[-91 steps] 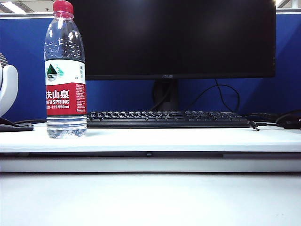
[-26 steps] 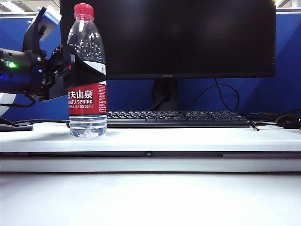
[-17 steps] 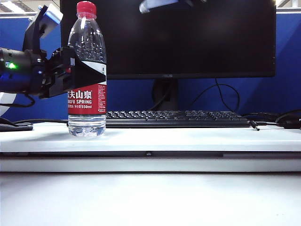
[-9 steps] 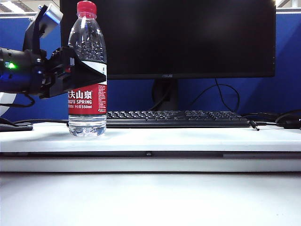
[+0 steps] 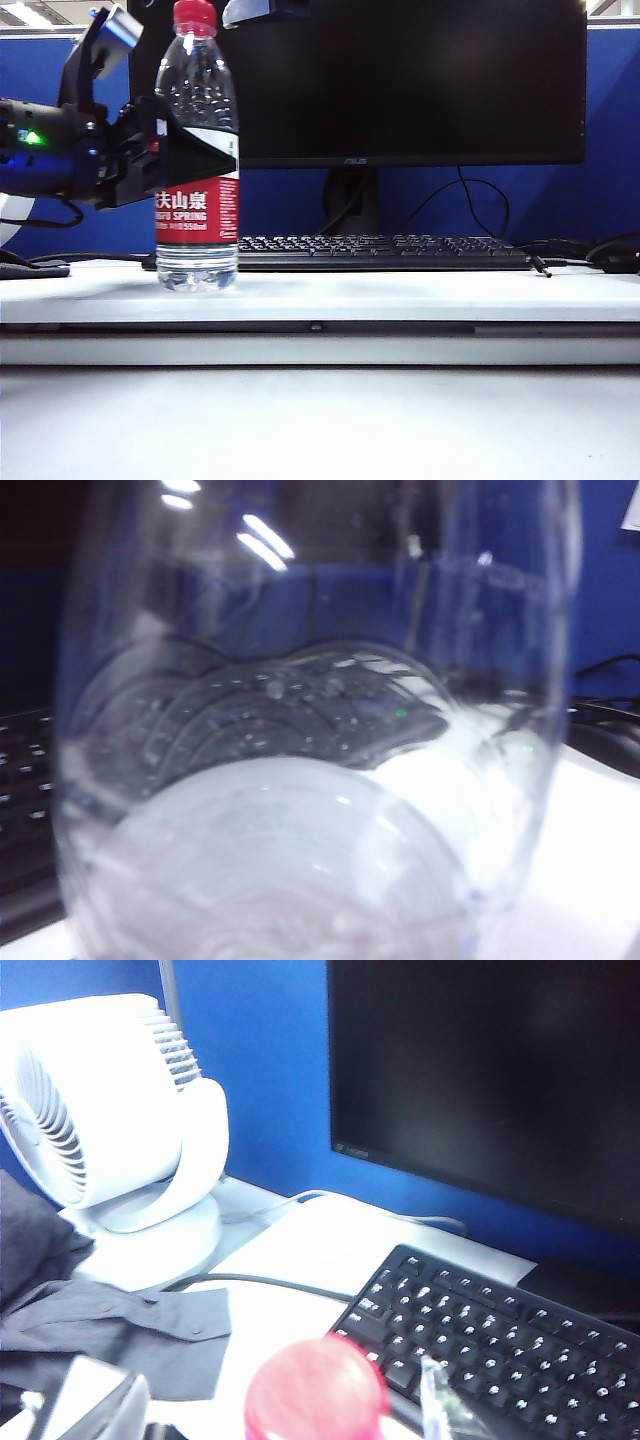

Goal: Unscrew the cap from the plastic bottle on the table.

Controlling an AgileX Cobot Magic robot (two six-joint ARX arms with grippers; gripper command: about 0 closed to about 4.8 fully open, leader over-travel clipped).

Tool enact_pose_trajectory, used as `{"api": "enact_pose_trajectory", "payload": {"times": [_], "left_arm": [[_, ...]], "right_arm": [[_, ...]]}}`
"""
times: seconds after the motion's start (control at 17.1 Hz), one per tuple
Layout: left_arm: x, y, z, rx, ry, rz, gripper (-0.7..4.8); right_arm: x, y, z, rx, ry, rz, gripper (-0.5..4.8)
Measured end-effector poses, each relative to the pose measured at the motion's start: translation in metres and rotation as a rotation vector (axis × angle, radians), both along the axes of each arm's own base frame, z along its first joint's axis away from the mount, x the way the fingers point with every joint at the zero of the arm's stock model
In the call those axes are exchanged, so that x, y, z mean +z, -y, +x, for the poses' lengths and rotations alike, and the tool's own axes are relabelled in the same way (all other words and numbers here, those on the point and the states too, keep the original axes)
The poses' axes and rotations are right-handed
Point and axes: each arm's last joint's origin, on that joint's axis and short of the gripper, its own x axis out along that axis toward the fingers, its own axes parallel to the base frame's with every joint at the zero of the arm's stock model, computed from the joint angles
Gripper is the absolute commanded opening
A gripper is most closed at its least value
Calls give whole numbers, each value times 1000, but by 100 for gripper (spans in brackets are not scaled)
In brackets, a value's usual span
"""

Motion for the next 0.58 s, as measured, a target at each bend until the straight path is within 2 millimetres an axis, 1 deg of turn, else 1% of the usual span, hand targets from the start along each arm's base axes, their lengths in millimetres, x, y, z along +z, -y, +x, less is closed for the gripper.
{"api": "enact_pose_trajectory", "payload": {"times": [0.06, 0.18, 0.58], "left_arm": [[0, 2, -1, -9, 0, 0, 326], [0, 6, -3, -23, 0, 0, 327], [0, 6, -3, -23, 0, 1, 326]], "right_arm": [[0, 0, 0, 0, -3, 5, 249], [0, 0, 1, -6, -3, 5, 207], [-3, 1, 2, -40, -21, -31, 197]]}}
